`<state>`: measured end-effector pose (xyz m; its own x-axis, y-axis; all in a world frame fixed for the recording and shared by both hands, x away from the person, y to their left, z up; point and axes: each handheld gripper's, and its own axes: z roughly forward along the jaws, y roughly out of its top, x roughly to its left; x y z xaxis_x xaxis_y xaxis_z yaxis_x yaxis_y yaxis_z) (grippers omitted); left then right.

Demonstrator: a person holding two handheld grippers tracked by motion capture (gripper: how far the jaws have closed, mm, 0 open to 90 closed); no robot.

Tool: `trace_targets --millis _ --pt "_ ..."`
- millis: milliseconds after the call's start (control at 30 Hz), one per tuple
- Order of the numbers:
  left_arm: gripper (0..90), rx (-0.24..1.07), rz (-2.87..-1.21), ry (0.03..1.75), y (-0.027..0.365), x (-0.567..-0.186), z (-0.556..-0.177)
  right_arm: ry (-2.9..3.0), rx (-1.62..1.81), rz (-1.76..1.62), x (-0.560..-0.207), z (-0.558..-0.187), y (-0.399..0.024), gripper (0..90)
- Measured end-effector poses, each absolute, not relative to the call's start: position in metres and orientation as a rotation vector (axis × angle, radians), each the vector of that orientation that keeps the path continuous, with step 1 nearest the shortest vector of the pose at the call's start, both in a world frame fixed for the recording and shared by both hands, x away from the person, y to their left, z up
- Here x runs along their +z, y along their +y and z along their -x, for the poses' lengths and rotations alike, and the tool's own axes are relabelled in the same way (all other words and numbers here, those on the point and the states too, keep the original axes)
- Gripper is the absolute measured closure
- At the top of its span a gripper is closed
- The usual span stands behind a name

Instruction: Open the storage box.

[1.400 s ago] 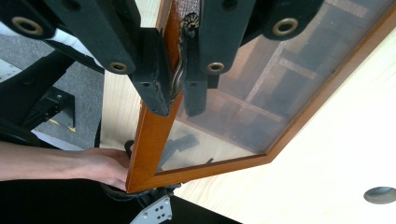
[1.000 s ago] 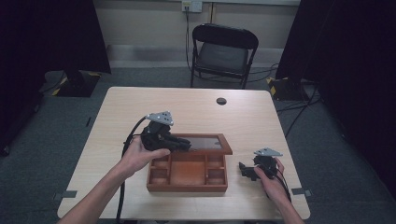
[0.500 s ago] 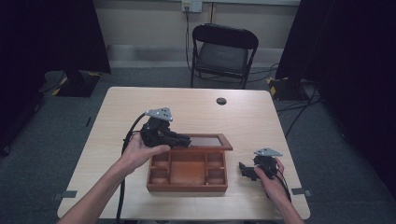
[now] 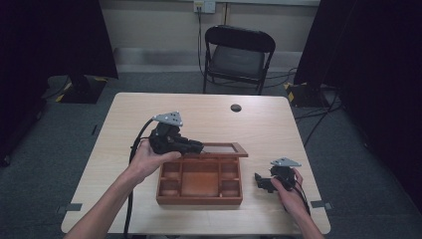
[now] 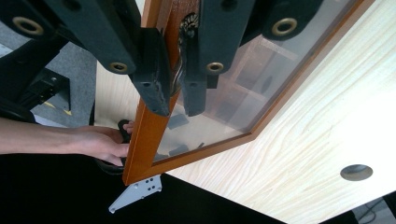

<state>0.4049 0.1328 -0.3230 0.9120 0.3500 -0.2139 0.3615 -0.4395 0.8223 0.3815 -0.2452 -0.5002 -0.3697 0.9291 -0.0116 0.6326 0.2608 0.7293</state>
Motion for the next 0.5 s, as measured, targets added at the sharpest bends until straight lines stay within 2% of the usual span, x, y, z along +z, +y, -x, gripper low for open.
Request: trace_targets --millis 500 --pt "81.6 -0.003 -2.035 0.508 0.1350 -0.3210 -0.4091 2.095 0.898 -1.414 -0.5002 -0.3815 -0.2452 10.7"
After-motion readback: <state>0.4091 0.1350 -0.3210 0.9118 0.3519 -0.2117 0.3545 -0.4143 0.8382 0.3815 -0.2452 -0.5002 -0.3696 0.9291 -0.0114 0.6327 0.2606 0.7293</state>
